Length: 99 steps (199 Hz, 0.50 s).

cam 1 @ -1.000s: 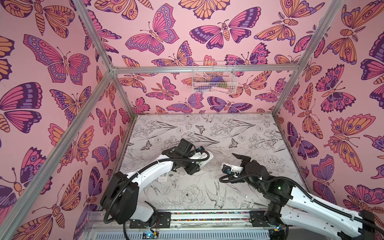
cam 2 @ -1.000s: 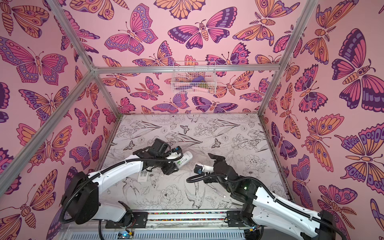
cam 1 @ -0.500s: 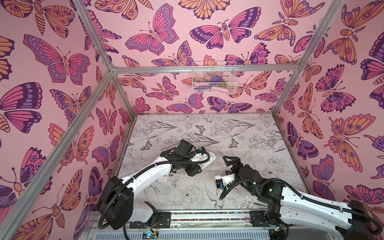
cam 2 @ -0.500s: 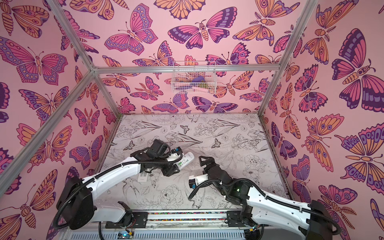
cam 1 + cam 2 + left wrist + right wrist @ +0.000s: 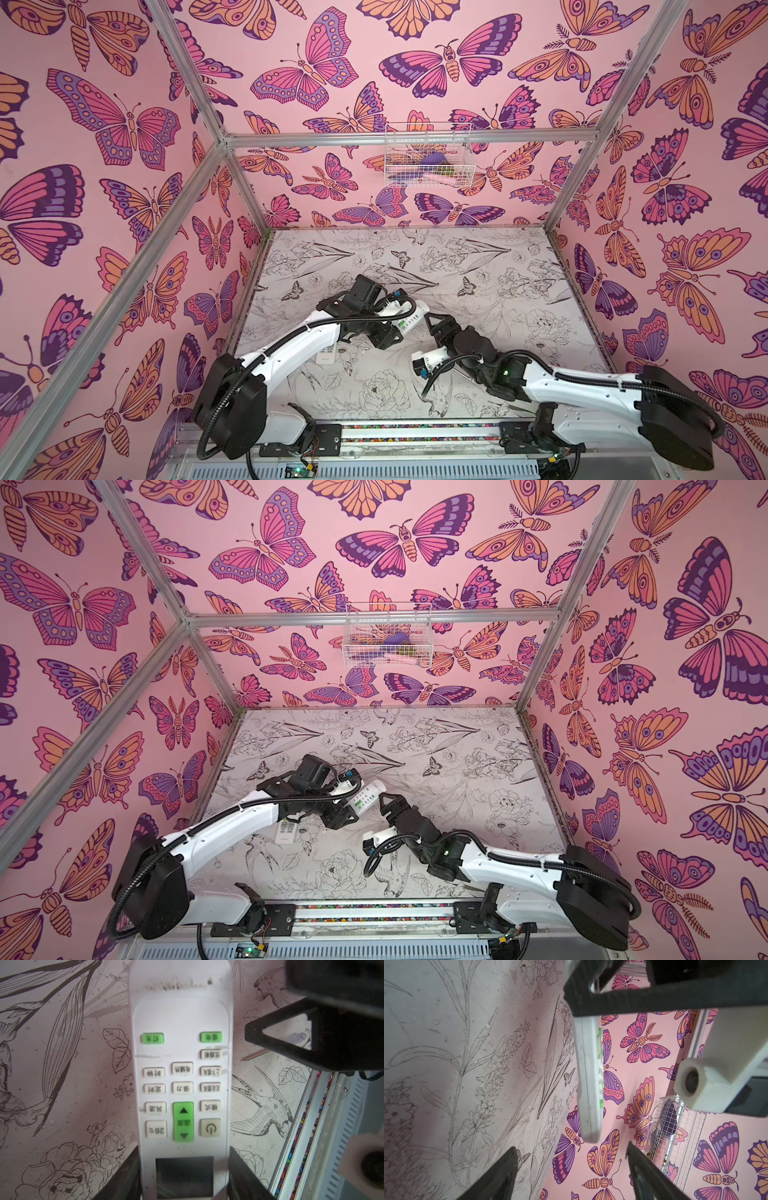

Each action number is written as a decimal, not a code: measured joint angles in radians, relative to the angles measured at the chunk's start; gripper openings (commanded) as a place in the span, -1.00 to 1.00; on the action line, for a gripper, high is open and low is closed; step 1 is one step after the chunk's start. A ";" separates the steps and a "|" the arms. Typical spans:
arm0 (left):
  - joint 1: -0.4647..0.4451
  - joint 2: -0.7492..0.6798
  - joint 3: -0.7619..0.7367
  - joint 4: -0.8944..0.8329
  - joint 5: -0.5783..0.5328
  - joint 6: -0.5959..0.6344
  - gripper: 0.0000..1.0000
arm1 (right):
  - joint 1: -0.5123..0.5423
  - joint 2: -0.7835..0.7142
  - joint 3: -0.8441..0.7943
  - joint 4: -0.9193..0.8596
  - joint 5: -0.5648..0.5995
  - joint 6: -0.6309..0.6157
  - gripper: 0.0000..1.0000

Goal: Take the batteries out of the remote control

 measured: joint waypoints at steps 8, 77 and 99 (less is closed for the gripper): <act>0.000 0.000 0.000 -0.001 0.003 0.000 -0.17 | 0.000 0.020 0.000 0.022 0.000 -0.005 0.58; 0.000 0.000 0.000 0.000 0.005 0.000 -0.18 | -0.002 0.135 0.000 0.187 0.026 -0.030 0.32; 0.000 0.000 0.000 0.000 0.009 -0.001 -0.18 | -0.005 0.167 0.001 0.235 0.041 -0.033 0.22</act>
